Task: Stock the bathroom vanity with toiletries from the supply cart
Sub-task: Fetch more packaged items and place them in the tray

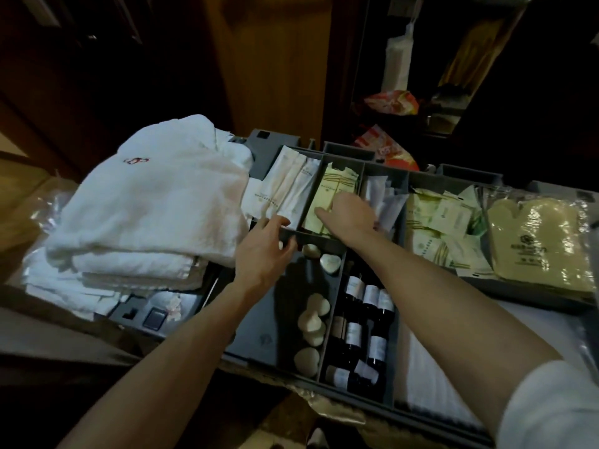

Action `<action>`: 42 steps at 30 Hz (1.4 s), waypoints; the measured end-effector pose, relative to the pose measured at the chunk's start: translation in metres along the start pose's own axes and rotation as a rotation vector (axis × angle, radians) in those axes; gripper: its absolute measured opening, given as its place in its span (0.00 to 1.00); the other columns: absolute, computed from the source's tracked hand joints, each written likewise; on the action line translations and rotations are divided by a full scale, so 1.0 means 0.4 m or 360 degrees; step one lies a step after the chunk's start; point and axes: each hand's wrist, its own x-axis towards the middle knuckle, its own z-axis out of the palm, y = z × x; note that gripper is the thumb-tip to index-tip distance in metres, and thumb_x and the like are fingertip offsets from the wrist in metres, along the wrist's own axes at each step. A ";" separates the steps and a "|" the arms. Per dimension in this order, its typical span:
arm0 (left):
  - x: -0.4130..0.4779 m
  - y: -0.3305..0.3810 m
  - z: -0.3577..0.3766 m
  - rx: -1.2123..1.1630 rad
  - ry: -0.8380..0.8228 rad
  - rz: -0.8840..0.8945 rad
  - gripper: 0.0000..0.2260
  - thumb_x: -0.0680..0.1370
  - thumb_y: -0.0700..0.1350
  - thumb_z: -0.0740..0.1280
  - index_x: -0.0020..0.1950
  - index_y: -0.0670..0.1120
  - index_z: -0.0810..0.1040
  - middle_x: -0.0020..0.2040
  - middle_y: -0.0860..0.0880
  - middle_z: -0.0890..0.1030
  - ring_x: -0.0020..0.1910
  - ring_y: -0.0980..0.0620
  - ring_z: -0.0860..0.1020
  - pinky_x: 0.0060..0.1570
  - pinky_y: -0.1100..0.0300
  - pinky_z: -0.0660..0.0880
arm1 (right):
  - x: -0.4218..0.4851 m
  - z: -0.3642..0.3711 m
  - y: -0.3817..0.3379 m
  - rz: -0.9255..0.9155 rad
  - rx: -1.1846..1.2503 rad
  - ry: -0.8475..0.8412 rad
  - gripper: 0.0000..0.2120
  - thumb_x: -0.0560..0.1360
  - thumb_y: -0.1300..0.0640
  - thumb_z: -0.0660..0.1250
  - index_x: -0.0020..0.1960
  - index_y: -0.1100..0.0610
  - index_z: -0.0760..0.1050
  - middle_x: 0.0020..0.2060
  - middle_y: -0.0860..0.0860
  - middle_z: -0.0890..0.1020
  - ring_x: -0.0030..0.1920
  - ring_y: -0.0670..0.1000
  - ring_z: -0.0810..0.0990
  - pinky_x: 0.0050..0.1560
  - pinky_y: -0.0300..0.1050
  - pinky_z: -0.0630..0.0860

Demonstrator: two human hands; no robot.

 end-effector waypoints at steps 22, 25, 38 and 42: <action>0.190 0.104 0.090 0.0492 -0.0152 0.0120 0.14 0.77 0.55 0.66 0.54 0.46 0.82 0.49 0.46 0.83 0.54 0.42 0.76 0.43 0.52 0.73 | -0.033 -0.067 0.156 0.0465 0.0788 0.0037 0.16 0.75 0.52 0.71 0.40 0.66 0.82 0.34 0.61 0.81 0.36 0.61 0.81 0.35 0.45 0.72; 0.205 0.125 0.121 0.0660 -0.0204 0.0147 0.17 0.76 0.56 0.65 0.55 0.44 0.82 0.52 0.42 0.83 0.57 0.39 0.75 0.52 0.49 0.71 | -0.050 -0.089 0.197 0.0499 0.0818 0.0019 0.12 0.75 0.53 0.71 0.42 0.62 0.84 0.40 0.57 0.85 0.41 0.56 0.83 0.40 0.46 0.77; 0.202 0.194 0.147 0.0558 -0.0211 -0.0166 0.11 0.77 0.48 0.62 0.49 0.43 0.80 0.50 0.40 0.83 0.57 0.38 0.74 0.59 0.47 0.65 | -0.115 -0.111 0.248 0.0613 0.1025 0.0104 0.08 0.75 0.58 0.71 0.38 0.51 0.77 0.44 0.52 0.83 0.48 0.54 0.83 0.51 0.54 0.82; 0.187 0.205 0.110 0.0343 -0.0146 -0.0262 0.10 0.79 0.47 0.61 0.52 0.43 0.78 0.50 0.41 0.83 0.56 0.37 0.77 0.60 0.45 0.71 | -0.143 -0.125 0.229 0.0653 0.1154 0.0146 0.08 0.76 0.58 0.71 0.38 0.51 0.77 0.43 0.51 0.83 0.47 0.54 0.83 0.50 0.55 0.82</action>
